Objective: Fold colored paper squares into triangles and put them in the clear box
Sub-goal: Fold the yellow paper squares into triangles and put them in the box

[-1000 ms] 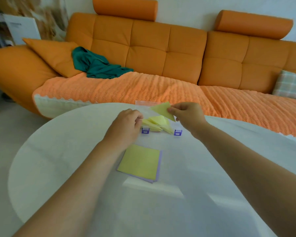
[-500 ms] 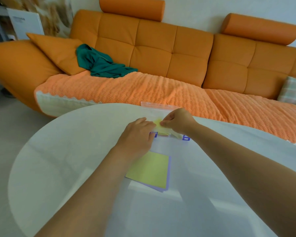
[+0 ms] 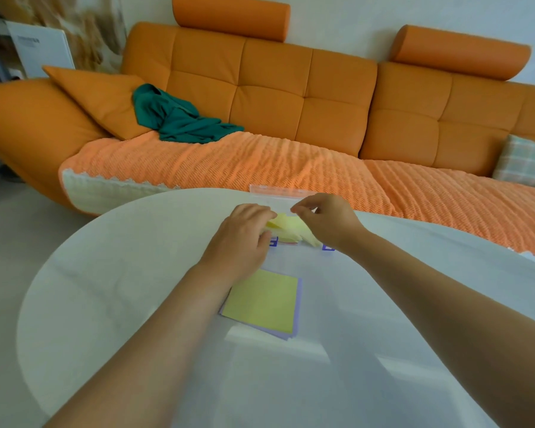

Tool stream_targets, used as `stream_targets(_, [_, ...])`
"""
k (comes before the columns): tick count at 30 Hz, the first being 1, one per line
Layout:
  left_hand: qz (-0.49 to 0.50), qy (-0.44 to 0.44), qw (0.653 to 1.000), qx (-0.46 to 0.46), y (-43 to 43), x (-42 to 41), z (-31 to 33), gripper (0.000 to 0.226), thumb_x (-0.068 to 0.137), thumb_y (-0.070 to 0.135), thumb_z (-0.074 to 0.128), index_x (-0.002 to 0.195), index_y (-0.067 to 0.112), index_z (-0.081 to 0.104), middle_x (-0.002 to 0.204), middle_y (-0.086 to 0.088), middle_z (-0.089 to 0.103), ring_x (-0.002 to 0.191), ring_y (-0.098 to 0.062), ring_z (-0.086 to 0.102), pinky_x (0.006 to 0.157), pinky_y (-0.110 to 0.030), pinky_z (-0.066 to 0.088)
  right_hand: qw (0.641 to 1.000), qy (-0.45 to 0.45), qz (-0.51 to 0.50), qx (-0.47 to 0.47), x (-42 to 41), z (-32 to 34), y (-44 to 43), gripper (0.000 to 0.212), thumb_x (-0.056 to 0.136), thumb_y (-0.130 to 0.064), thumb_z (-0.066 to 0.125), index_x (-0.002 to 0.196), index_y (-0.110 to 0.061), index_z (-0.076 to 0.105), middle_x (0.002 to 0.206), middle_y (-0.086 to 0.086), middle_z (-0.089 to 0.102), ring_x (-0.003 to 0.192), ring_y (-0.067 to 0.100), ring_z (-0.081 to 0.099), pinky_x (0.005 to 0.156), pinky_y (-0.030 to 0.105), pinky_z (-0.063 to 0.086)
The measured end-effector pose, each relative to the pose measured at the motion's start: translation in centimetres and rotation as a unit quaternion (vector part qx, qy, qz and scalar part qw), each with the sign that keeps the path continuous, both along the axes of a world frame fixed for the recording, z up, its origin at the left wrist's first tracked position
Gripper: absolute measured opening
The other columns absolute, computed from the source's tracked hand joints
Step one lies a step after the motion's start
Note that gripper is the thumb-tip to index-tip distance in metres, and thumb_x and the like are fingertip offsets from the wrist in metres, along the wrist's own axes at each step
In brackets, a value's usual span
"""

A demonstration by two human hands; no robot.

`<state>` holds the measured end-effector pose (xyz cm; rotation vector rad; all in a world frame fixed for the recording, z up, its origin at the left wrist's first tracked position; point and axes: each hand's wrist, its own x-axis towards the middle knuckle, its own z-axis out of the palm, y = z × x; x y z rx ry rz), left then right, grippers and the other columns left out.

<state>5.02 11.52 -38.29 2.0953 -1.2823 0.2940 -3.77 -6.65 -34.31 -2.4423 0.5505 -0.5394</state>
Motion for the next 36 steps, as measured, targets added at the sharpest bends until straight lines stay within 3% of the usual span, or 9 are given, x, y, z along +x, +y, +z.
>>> stream_targets(3, [0.012,0.004,0.999,-0.053,1.0,-0.7,0.6,0.033,0.096,0.008,0.05,0.127,0.013,0.06,0.128,0.001,0.059,0.127,-0.017,0.043,0.104,-0.033,0.039,0.998,-0.046,0.023,0.023,-1.5,0.8,1.2,0.02,0.095,-0.024,0.058,0.09,-0.032,0.076,0.079,-0.027,0.066,0.057,-0.006,0.056,0.043,0.008,0.036])
stream_targets(5, [0.026,0.012,0.998,-0.055,1.7,-1.1,0.8,0.026,0.095,0.008,0.052,0.119,0.014,0.061,0.119,0.003,0.06,0.119,-0.018,0.047,0.097,-0.034,0.043,0.999,-0.017,0.044,0.022,-2.6,0.6,2.3,0.019,0.093,-0.026,0.06,0.089,-0.033,0.077,0.072,-0.028,0.065,0.053,-0.002,0.054,0.044,0.008,0.037])
stream_targets(8, [0.031,0.059,0.998,0.024,3.0,-1.8,0.9,0.025,0.093,0.023,0.06,0.118,0.021,0.057,0.117,0.008,0.055,0.116,-0.017,0.049,0.093,-0.033,0.044,0.991,0.109,0.073,0.01,-4.2,-0.4,4.3,0.011,0.086,-0.039,0.071,0.095,-0.035,0.075,0.091,-0.023,0.069,0.071,-0.008,0.059,0.065,0.009,0.041])
stream_targets(12, [0.009,0.119,0.953,0.277,4.6,-2.8,0.7,0.087,0.077,0.061,0.07,0.149,0.03,0.033,0.148,0.009,0.032,0.142,-0.015,0.021,0.113,-0.036,0.031,0.963,0.252,0.089,-0.044,-5.7,-1.6,6.5,0.075,0.066,-0.061,0.082,0.132,-0.032,0.06,0.119,-0.013,0.055,0.101,0.007,0.055,0.089,0.024,0.046])
stream_targets(15, [0.004,0.103,0.93,0.353,5.4,-3.2,0.5,0.106,0.076,0.069,0.067,0.158,0.025,0.014,0.163,0.006,0.013,0.15,-0.018,0.006,0.119,-0.037,0.019,0.955,0.284,0.082,-0.036,-5.8,-1.4,7.4,0.086,0.061,-0.063,0.084,0.137,-0.034,0.054,0.125,-0.009,0.055,0.114,0.016,0.056,0.099,0.034,0.049])
stream_targets(21, [0.004,0.119,0.938,0.326,6.0,-3.5,0.4,0.103,0.076,0.066,0.07,0.156,0.024,0.021,0.161,0.005,0.021,0.149,-0.018,0.009,0.118,-0.038,0.021,0.957,0.284,0.059,0.002,-5.4,-1.1,7.4,0.067,0.067,-0.049,0.087,0.126,-0.03,0.059,0.124,-0.008,0.054,0.113,0.017,0.056,0.094,0.032,0.05])
stream_targets(26, [0.018,0.146,0.96,0.237,6.1,-3.1,0.5,0.087,0.072,0.054,0.079,0.143,0.028,0.037,0.135,0.007,0.044,0.134,-0.015,0.028,0.103,-0.036,0.038,0.983,0.165,0.025,0.079,-5.3,-1.8,6.7,0.021,0.074,-0.029,0.085,0.086,-0.031,0.068,0.089,-0.011,0.065,0.084,0.011,0.063,0.065,0.021,0.048])
stream_targets(32, [0.05,0.173,0.976,0.122,5.8,-2.3,0.9,0.064,0.079,0.036,0.079,0.134,0.032,0.047,0.113,0.011,0.048,0.105,-0.012,0.051,0.084,-0.029,0.043,0.99,0.128,-0.014,0.055,-5.6,-2.0,6.6,0.015,0.074,-0.031,0.086,0.075,-0.029,0.07,0.078,-0.01,0.069,0.077,0.013,0.066,0.066,0.028,0.054])
stream_targets(36, [0.05,0.176,0.977,0.111,5.6,-2.2,0.7,0.064,0.079,0.035,0.079,0.135,0.032,0.046,0.119,0.011,0.047,0.104,-0.008,0.051,0.084,-0.026,0.039,0.99,0.125,-0.019,0.056,-5.9,-2.0,6.4,0.016,0.077,-0.039,0.083,0.07,-0.029,0.073,0.072,-0.009,0.069,0.062,0.009,0.06,0.056,0.025,0.045])
